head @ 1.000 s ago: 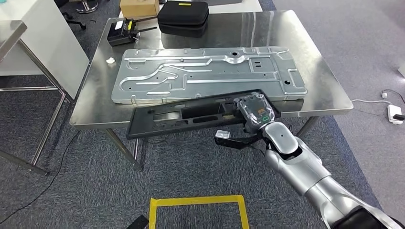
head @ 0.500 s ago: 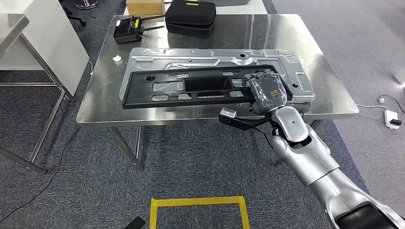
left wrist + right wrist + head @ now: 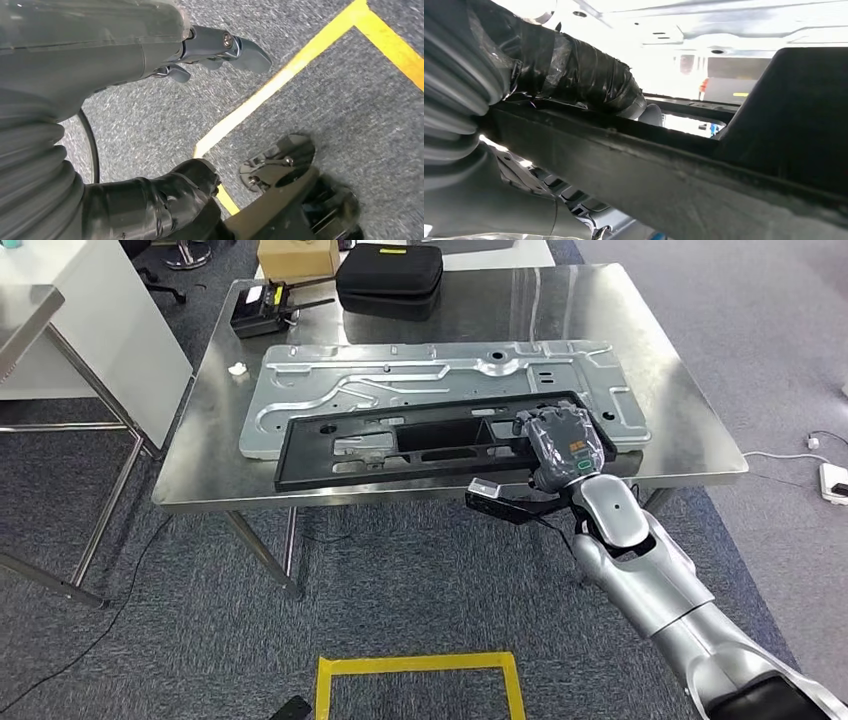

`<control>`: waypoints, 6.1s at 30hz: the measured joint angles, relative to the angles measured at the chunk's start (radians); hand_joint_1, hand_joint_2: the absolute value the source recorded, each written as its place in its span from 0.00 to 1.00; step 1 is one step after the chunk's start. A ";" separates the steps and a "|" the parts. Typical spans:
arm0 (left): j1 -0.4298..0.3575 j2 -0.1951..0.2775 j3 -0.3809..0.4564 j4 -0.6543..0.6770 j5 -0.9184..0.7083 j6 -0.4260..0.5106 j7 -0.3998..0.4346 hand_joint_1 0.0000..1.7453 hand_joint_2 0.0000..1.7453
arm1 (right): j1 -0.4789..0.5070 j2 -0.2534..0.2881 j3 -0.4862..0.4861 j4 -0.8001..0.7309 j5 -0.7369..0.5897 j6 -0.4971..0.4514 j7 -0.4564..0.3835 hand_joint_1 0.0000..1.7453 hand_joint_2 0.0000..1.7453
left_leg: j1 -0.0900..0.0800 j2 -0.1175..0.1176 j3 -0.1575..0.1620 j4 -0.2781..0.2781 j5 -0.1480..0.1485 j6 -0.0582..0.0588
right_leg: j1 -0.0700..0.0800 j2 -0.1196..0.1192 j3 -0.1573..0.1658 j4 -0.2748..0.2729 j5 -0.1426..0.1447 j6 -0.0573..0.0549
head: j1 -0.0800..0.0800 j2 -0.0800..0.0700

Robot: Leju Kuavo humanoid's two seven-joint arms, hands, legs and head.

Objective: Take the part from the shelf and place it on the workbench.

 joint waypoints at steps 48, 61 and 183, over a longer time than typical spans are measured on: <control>0.003 0.003 0.000 0.000 -0.010 -0.006 0.001 0.00 1.00 | 0.032 0.028 0.011 0.058 -0.018 -0.002 -0.020 1.00 1.00 | 0.000 0.000 0.042 -0.114 0.080 0.041 | 0.000 0.002 -0.115 0.269 -0.143 0.047 | 0.003 0.000; -0.001 0.001 0.000 0.000 -0.018 -0.007 0.001 0.00 1.00 | 0.036 0.047 0.009 0.093 -0.044 -0.015 -0.024 1.00 1.00 | -0.005 0.000 0.003 -0.020 0.019 0.005 | 0.006 -0.003 0.016 -0.013 0.000 -0.007 | 0.002 0.000; -0.026 -0.040 -0.051 0.001 -0.088 -0.037 0.001 0.00 1.00 | -0.150 0.228 -0.089 0.643 -0.029 -0.167 -0.010 1.00 1.00 | -0.003 -0.002 0.088 -0.064 0.005 0.009 | 0.009 0.001 -0.018 -0.025 0.046 -0.009 | 0.005 0.000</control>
